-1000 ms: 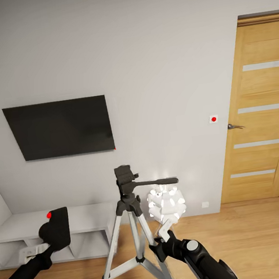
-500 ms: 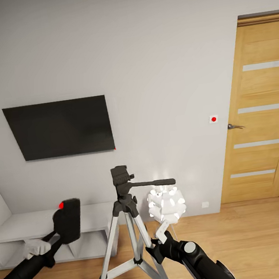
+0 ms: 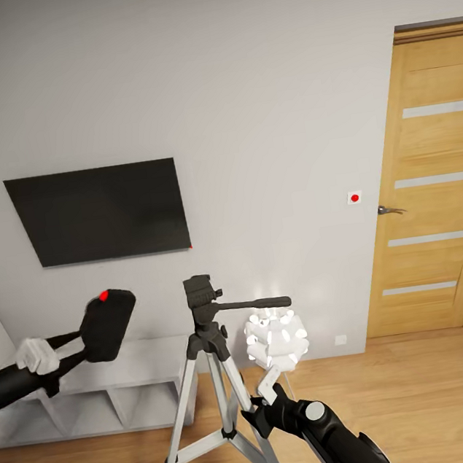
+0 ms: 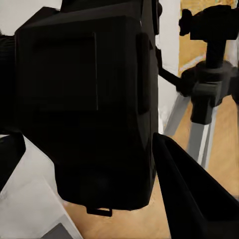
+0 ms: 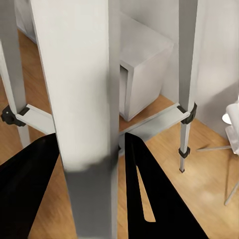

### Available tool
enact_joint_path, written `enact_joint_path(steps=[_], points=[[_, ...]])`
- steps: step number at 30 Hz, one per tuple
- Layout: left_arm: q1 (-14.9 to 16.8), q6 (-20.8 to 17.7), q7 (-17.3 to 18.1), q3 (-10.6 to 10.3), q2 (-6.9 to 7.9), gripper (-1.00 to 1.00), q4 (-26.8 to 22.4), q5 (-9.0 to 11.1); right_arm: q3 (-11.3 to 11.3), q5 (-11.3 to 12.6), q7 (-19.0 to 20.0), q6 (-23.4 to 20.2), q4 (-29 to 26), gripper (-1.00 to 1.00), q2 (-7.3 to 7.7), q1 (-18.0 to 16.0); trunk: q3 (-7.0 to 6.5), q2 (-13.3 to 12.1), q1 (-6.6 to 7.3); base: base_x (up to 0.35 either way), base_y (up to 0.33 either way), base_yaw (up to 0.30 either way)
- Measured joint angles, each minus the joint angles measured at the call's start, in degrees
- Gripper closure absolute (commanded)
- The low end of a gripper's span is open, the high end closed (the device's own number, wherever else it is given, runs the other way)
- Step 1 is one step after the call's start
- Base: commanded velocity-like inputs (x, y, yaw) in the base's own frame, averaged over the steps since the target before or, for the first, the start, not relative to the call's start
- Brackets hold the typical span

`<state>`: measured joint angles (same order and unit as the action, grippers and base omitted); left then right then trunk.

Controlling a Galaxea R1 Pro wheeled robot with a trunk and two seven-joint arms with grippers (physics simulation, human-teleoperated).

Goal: Attach the digital camera to the camera tripod in the bedroom.

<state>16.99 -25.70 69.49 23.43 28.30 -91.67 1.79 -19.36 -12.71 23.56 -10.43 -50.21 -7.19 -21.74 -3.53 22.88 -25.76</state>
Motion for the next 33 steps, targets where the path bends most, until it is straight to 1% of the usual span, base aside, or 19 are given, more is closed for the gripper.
enact_joint_path(steps=[3, 6, 11, 13, 15, 16, 19, 24, 25, 30, 32, 33], points=[[5.14, -2.56, 2.46, -0.07, 1.94, 1.00, -0.14, -0.13, 0.00, 0.00, 0.00, 0.00, 0.00, 1.00, 0.00, 0.01, 0.00, 0.00, 0.00, 0.000, 0.000, 0.000], [10.17, -4.07, 4.51, -0.17, 3.04, 1.00, -0.21, -0.06, 0.00, 0.01, 0.00, 0.01, -0.01, 1.00, 0.00, 0.02, 0.00, 0.00, 0.00, 0.000, 0.000, 0.000], [17.51, -5.36, 8.72, -0.71, 3.59, 1.00, -0.18, -0.18, -0.02, 0.08, -0.01, 0.00, 0.00, 1.00, 0.02, 0.02, 0.00, 0.00, 0.00, 0.000, 0.000, 0.000], [19.57, -5.66, 10.30, -1.88, 3.75, 1.00, -0.20, -0.39, -0.02, 0.11, -0.02, 0.02, -0.01, 1.00, 0.03, 0.04, 0.00, 0.01, 0.00, 0.000, 0.000, 0.000], [21.23, -5.71, 11.49, -3.63, 3.96, 1.00, -0.29, -0.58, -0.01, 0.11, -0.02, 0.03, -0.01, 1.00, 0.02, 0.05, 0.00, 0.01, 0.00, 0.000, 0.000, 0.000], [21.26, -5.70, 11.50, -3.66, 3.97, 1.00, -0.29, -0.61, -0.01, 0.10, -0.02, 0.03, -0.01, 1.00, 0.02, 0.05, 0.00, 0.01, 0.00, 0.000, 0.000, 0.000], [23.69, -5.72, 12.53, -7.32, 4.24, 1.00, -0.37, -0.86, -0.01, 0.11, -0.03, 0.03, -0.02, 1.00, 0.01, 0.07, 0.00, 0.01, 0.00, 0.000, 0.000, 0.000], [28.59, -6.16, 13.38, -13.51, 4.64, 1.00, -0.42, -1.94, -0.04, 0.14, -0.09, 0.00, -0.03, 1.00, 0.00, 0.08, 0.00, 0.01, 0.00, 0.000, 0.000, 0.000], [30.79, -6.69, 13.56, -15.75, 4.77, 1.00, -0.43, -2.21, -0.05, 0.16, -0.09, -0.01, -0.02, 1.00, -0.01, 0.09, 0.00, 0.01, 0.00, 0.000, 0.000, 0.000], [37.46, -10.35, 13.77, -20.92, 4.97, 1.00, -0.46, -2.56, -0.05, 0.16, -0.10, 0.00, -0.02, 1.00, 0.01, 0.10, 0.00, 0.01, 0.01, 0.000, 0.000, 0.000], [40.34, -11.86, 13.84, -23.19, 5.30, 1.00, -0.48, -2.62, -0.05, 0.17, -0.10, 0.01, -0.02, 1.00, 0.02, 0.10, 0.00, 0.02, 0.01, 0.000, 0.000, 0.000], [40.39, -11.88, 13.85, -23.23, 5.31, 1.00, -0.48, -2.62, -0.06, 0.20, -0.10, 0.01, -0.02, 1.00, 0.02, 0.10, 0.01, 0.01, 0.00, 0.000, 0.000, 0.000]])
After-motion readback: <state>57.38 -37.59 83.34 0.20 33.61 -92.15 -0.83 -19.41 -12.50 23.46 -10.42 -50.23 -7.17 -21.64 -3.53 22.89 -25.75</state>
